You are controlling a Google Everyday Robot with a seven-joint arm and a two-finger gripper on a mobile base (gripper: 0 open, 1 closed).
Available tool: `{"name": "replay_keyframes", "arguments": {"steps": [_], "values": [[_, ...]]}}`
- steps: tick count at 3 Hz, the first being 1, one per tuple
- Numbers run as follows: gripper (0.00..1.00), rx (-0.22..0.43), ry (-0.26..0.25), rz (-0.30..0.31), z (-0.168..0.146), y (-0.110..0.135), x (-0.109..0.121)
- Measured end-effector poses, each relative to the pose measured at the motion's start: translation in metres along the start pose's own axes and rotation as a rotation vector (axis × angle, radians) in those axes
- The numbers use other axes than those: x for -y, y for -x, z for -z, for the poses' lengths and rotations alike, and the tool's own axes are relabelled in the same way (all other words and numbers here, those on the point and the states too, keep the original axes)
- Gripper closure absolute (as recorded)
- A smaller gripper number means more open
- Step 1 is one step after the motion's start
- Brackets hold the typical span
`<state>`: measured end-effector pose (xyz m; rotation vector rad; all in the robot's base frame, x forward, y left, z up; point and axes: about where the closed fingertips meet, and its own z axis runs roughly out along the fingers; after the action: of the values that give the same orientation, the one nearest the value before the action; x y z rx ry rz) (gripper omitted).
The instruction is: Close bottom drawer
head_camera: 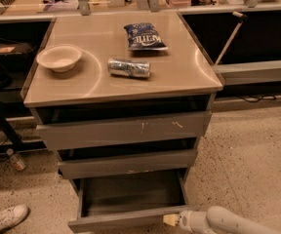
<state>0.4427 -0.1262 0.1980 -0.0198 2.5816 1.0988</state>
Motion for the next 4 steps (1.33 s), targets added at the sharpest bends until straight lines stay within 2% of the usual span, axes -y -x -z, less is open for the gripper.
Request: {"name": "replay_keyframes", "arguments": {"steps": [2,3,4], "values": [[1.0,0.085,0.007,0.005,-0.011,0.035,-0.008],[1.0,0.103,0.017,0.016,-0.024,0.046,-0.012],[1.0,0.103,0.022,0.014,-0.038,0.047,-0.009]]}}
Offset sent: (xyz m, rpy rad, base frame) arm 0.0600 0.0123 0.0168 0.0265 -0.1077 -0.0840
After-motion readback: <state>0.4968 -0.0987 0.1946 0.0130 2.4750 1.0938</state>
